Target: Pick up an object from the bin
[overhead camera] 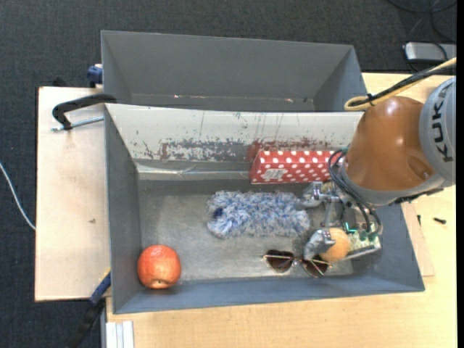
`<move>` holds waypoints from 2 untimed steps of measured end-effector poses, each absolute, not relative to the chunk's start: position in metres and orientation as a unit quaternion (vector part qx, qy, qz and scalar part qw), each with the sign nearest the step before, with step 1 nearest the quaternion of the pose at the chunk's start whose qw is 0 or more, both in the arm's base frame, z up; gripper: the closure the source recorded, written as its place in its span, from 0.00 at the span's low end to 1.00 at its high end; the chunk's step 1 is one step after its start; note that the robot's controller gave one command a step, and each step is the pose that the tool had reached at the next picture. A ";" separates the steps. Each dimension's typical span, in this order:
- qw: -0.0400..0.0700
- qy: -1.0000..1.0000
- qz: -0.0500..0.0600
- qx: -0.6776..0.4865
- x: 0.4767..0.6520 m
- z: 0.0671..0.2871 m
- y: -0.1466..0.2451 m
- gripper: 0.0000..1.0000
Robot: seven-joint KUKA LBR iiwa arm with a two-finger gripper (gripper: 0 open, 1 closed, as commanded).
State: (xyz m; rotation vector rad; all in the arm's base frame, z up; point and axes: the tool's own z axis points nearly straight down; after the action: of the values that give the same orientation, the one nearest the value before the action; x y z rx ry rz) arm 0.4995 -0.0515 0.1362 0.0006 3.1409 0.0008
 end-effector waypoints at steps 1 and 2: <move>0.003 1.000 0.000 0.014 0.496 0.088 -0.066 0.00; 0.006 0.999 -0.001 0.040 0.508 0.074 -0.053 1.00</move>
Offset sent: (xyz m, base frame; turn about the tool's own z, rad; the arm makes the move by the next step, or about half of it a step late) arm 0.0048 -0.0009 -0.0662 0.0783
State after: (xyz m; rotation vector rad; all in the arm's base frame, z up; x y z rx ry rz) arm 0.5080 -0.0533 0.0739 0.1252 3.1267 -0.0023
